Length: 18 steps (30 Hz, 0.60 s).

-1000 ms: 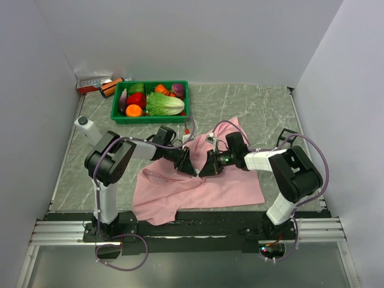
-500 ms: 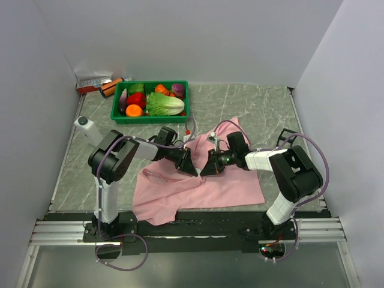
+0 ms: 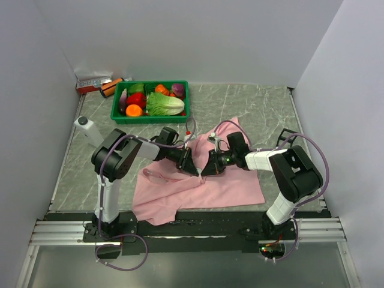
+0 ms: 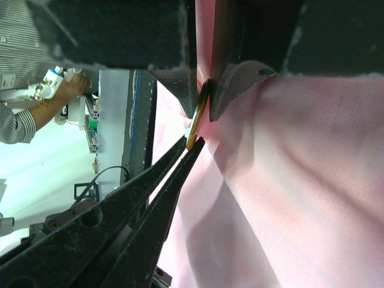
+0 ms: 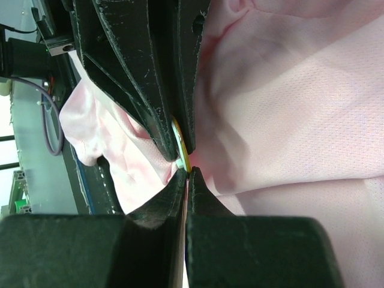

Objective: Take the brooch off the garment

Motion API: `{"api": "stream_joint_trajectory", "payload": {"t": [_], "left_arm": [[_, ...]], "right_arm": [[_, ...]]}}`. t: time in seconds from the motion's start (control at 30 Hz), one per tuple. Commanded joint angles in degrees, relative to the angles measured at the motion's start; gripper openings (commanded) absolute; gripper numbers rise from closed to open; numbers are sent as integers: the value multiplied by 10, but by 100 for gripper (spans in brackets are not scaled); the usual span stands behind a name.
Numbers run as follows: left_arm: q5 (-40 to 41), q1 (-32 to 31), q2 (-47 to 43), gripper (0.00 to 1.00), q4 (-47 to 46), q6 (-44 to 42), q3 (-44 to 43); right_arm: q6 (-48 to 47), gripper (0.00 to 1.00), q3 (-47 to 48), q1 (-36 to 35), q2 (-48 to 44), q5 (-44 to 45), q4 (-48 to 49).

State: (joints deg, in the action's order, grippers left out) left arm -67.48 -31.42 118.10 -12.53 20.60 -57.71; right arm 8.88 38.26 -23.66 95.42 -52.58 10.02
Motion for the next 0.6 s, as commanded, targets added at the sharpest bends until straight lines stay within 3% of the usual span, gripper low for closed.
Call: {"api": "stream_joint_trajectory", "payload": {"t": [0.0,0.47,0.57], "left_arm": [[68,-13,5,1,-23,8,-33],[151,9,3,1,-76,202,-7],[132,28,17,2,-164,290,15]], "right_arm": [[-3,0,26,-27,-15,-48,32],[-60,0,8,-66,-53,-43,19],[-81,0,7,-68,-59,-40,10]]}}
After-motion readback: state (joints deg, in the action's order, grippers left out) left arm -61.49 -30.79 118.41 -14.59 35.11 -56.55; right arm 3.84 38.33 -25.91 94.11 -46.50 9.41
